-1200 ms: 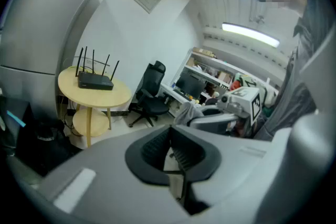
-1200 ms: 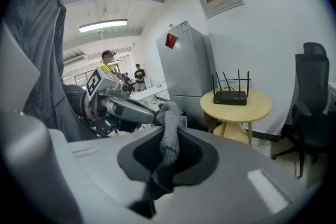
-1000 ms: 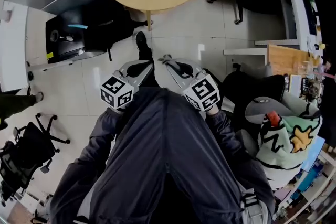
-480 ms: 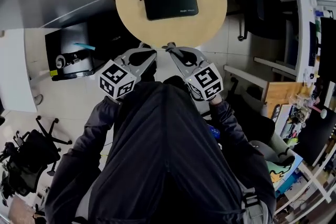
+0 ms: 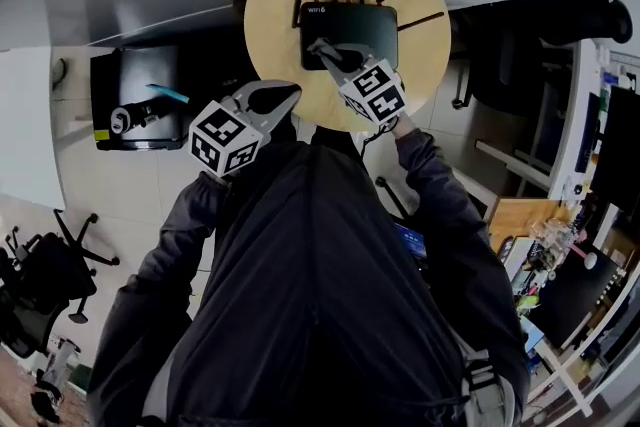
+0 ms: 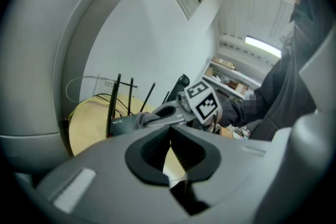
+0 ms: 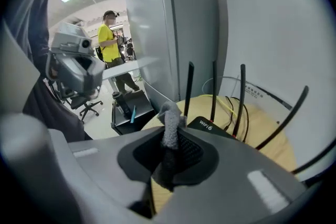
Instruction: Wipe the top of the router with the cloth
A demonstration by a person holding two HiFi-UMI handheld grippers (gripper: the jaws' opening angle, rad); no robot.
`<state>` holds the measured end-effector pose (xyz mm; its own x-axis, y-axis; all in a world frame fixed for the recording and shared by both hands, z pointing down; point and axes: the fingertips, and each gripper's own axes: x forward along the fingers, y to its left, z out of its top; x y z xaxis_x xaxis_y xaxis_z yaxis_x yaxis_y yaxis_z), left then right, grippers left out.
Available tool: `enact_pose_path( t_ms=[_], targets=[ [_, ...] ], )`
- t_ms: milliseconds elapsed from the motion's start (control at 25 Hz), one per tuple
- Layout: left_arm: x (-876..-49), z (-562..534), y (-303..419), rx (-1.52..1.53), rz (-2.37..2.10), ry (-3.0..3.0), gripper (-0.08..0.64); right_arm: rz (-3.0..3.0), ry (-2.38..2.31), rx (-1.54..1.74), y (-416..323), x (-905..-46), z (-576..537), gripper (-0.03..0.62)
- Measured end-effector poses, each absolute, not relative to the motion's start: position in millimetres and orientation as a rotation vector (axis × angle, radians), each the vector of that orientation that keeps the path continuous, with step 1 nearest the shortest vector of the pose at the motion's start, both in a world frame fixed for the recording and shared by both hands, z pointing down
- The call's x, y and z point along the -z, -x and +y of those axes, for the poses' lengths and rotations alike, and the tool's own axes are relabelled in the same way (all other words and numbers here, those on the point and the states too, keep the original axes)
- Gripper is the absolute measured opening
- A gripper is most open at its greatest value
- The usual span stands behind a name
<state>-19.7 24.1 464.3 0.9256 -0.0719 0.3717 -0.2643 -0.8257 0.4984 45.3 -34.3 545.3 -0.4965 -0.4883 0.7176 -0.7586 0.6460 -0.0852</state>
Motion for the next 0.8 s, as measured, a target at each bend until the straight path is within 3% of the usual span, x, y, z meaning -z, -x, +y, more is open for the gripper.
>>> enact_pose_path(
  t_ms=[440, 800],
  targets=[
    [-467.5, 2.7, 43.5, -0.430, -0.503, -2.426, 0.000, -2.035, -0.796, -0.497, -58.0, -632.1, -140.5, 0.032],
    [-469.9, 7.0, 50.8, -0.416, -0.556, -2.391, 0.000, -2.019, -0.682, -0.527, -43.9, -644.2, -101.8, 0.032]
  ],
)
